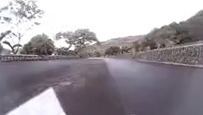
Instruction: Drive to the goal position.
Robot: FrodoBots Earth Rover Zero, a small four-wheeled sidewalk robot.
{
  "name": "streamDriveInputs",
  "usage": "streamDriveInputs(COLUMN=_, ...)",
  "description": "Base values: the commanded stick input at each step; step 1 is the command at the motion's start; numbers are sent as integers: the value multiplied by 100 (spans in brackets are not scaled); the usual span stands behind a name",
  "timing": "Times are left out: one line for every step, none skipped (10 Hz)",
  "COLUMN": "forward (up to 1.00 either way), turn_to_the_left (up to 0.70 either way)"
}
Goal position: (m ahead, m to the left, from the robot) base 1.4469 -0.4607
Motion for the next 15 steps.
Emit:
streamDriveInputs(forward=85, turn_to_the_left=0)
streamDriveInputs(forward=85, turn_to_the_left=-20)
streamDriveInputs(forward=85, turn_to_the_left=-32)
streamDriveInputs(forward=85, turn_to_the_left=-26)
streamDriveInputs(forward=85, turn_to_the_left=-21)
streamDriveInputs(forward=85, turn_to_the_left=-15)
streamDriveInputs(forward=85, turn_to_the_left=-9)
streamDriveInputs(forward=85, turn_to_the_left=-4)
streamDriveInputs(forward=85, turn_to_the_left=0)
streamDriveInputs(forward=85, turn_to_the_left=0)
streamDriveInputs(forward=85, turn_to_the_left=0)
streamDriveInputs(forward=85, turn_to_the_left=0)
streamDriveInputs(forward=85, turn_to_the_left=0)
streamDriveInputs(forward=85, turn_to_the_left=0)
streamDriveInputs(forward=85, turn_to_the_left=0)
